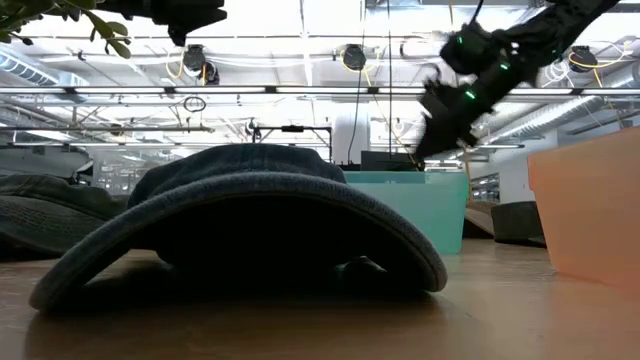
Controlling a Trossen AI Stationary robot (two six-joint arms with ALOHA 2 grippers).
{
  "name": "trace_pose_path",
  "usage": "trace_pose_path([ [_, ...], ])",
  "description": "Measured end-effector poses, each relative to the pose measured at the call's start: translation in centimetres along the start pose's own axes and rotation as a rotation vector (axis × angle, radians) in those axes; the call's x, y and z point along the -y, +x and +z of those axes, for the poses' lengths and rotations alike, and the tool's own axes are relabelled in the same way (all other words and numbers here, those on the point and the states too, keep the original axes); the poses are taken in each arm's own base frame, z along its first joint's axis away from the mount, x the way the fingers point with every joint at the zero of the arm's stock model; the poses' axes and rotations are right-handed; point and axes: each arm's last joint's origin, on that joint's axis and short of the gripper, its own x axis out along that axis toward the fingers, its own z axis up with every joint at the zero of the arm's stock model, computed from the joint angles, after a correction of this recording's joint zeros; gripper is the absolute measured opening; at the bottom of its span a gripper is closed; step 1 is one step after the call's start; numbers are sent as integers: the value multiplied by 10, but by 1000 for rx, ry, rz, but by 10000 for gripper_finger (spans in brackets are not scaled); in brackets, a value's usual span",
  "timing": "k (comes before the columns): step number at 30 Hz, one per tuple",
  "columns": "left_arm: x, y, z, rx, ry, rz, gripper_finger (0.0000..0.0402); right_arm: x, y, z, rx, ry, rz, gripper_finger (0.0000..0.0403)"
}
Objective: Pick & Place hat
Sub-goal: Put the top black cap into the green bin
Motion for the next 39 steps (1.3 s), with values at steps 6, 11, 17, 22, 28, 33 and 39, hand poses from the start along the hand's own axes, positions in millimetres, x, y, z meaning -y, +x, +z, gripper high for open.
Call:
trace_pose_path([
  [6, 2, 1, -2, -19, -43, -12, 159, -15, 46, 19, -64, -63, 27, 152],
  [11, 3, 1, -4, -39, -20, -19, 159, -29, 80, 27, -35, -87, 131, 166],
  [17, 4, 0, -13, -128, -21, -25, 159, -37, 98, 33, -36, -108, 163, 178],
  [22, 3, 1, -10, -101, 16, -24, 159, -45, 112, 44, 54, -81, 190, 173],
  [28, 3, 1, -7, -72, -3, -21, 159, -54, 136, 32, 25, -74, 210, 173],
  [33, 3, 1, -7, -71, 20, -22, 159, -52, 145, 25, 10, -67, 198, 174],
  [39, 3, 1, -7, -66, 22, -21, 159, -58, 156, 19, 41, -77, 216, 174],
])
